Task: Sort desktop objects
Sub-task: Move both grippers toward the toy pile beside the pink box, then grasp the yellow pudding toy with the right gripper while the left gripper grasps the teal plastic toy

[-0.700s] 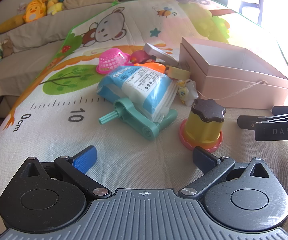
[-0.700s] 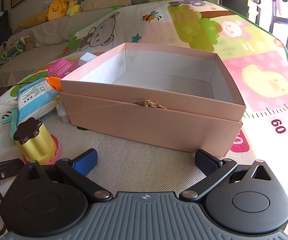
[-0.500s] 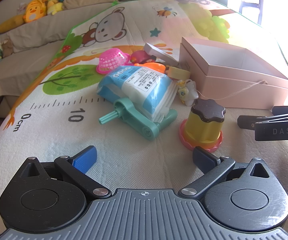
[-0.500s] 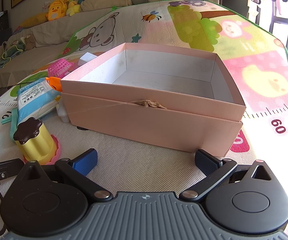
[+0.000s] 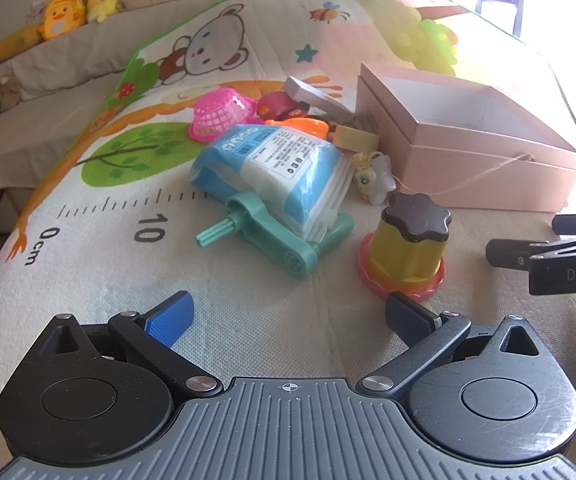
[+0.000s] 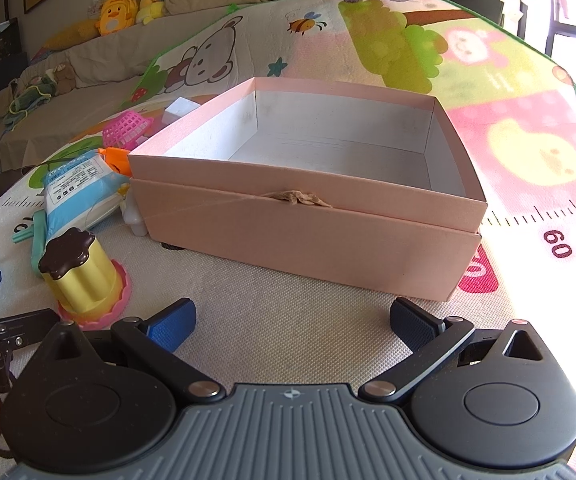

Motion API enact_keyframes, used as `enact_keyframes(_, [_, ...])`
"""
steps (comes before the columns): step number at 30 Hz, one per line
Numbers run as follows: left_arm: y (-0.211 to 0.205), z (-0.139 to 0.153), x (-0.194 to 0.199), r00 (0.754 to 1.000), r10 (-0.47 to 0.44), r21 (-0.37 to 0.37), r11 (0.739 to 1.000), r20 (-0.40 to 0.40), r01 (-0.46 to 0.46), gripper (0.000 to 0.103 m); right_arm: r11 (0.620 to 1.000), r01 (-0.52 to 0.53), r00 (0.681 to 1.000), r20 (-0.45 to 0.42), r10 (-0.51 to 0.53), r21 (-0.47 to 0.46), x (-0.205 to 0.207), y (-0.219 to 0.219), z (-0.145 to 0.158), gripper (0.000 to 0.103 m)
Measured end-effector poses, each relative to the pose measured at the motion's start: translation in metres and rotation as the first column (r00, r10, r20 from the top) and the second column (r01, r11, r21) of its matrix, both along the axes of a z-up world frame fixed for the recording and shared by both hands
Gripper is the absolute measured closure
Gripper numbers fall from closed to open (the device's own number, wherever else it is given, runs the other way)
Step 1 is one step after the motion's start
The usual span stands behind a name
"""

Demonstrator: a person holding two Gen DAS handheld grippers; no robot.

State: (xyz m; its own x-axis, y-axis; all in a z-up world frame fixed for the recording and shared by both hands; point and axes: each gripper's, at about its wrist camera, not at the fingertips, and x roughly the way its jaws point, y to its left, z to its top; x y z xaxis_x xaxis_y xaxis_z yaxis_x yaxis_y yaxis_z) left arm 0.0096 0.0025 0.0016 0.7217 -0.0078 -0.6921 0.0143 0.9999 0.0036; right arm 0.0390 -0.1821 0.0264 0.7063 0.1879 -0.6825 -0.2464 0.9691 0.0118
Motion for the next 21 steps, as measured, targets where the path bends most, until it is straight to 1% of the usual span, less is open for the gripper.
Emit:
enact_keyframes(3, [0.000, 0.003, -0.001, 0.999, -0.024, 0.001, 1.000, -0.023, 0.024, 0.000, 1.000, 0.025, 1.000, 0.004, -0.025, -0.005, -0.013, 0.004, -0.001, 0.000])
enact_keyframes(6, [0.002, 0.003, -0.006, 1.000, -0.030, -0.012, 0.999, -0.007, 0.030, 0.000, 0.997, 0.074, 0.997, -0.020, -0.074, -0.020, -0.019, 0.007, 0.003, 0.000])
enact_keyframes(9, [0.003, 0.004, -0.007, 0.999, -0.047, -0.020, 0.999, 0.003, 0.047, 0.000, 0.997, 0.067, 0.997, -0.033, -0.067, -0.024, -0.019, 0.006, 0.004, 0.000])
enact_keyframes(12, [0.008, 0.007, -0.004, 0.999, -0.040, -0.043, 0.998, 0.001, 0.040, 0.000, 0.999, 0.048, 0.998, -0.047, -0.048, -0.017, -0.018, 0.004, 0.006, 0.000])
enact_keyframes(15, [0.017, 0.014, -0.004, 0.999, -0.025, -0.042, 0.999, 0.042, 0.026, 0.000, 1.000, 0.014, 0.999, -0.051, -0.013, 0.015, -0.022, 0.000, 0.010, 0.000])
enact_keyframes(16, [0.020, 0.016, -0.003, 0.998, -0.023, -0.039, 0.999, 0.057, 0.025, 0.000, 0.999, 0.005, 0.999, -0.041, -0.004, 0.033, -0.025, -0.002, 0.012, 0.000])
enact_keyframes(18, [0.024, 0.020, -0.001, 0.997, -0.026, -0.033, 0.999, 0.077, 0.028, 0.000, 0.999, -0.004, 1.000, 0.012, 0.003, 0.048, -0.033, -0.002, 0.020, 0.000])
enact_keyframes(20, [0.027, 0.022, 0.003, 0.996, -0.031, -0.022, 0.999, 0.086, 0.033, 0.000, 0.998, -0.013, 0.998, 0.062, 0.009, 0.065, -0.041, -0.002, 0.031, 0.000])
enact_keyframes(21, [0.028, 0.023, 0.005, 0.996, -0.025, -0.016, 1.000, 0.086, 0.026, 0.000, 0.997, -0.018, 0.997, 0.071, 0.013, 0.076, -0.043, -0.002, 0.033, 0.000])
